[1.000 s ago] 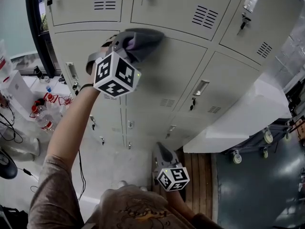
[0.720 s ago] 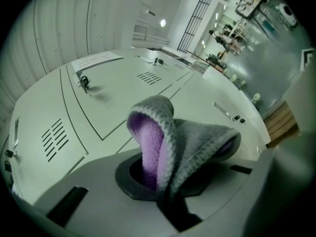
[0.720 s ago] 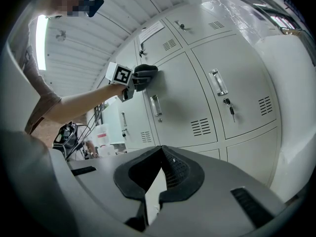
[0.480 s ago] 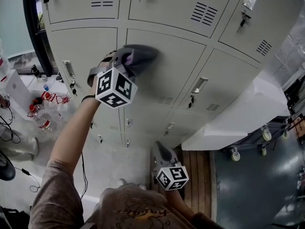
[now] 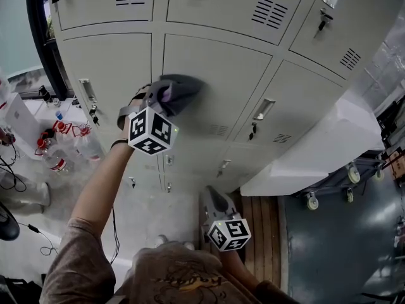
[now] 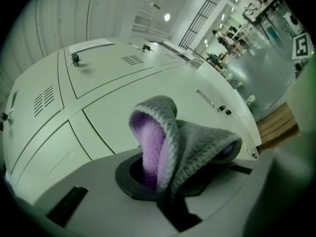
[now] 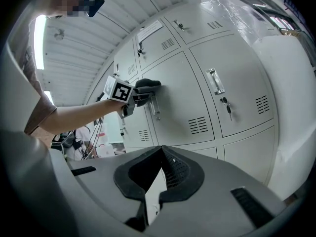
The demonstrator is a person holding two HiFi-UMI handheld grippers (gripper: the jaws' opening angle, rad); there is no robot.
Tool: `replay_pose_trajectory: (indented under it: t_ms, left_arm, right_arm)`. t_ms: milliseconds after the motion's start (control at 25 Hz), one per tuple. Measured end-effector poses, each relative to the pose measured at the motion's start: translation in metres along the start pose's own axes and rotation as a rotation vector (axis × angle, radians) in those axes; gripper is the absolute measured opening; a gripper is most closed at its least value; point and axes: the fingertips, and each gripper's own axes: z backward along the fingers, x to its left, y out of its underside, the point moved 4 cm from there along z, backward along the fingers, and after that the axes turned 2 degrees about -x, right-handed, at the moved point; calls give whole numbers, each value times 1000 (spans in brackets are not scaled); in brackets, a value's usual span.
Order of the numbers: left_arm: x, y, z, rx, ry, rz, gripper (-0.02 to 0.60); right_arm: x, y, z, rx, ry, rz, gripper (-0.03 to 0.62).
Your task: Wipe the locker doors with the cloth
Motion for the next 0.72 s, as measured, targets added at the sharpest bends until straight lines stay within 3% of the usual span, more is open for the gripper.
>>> replay_pose_trajectory:
  t_ms: [320,720]
  left_arm:
    - [-8,2,0,12,-10,-3,38]
    - [-50,41,-6,60,58,23,38]
  right_arm:
    - [-3,2,-2,4,9,-4,-2]
    - [-6,3,-7,9,16,-8,-2]
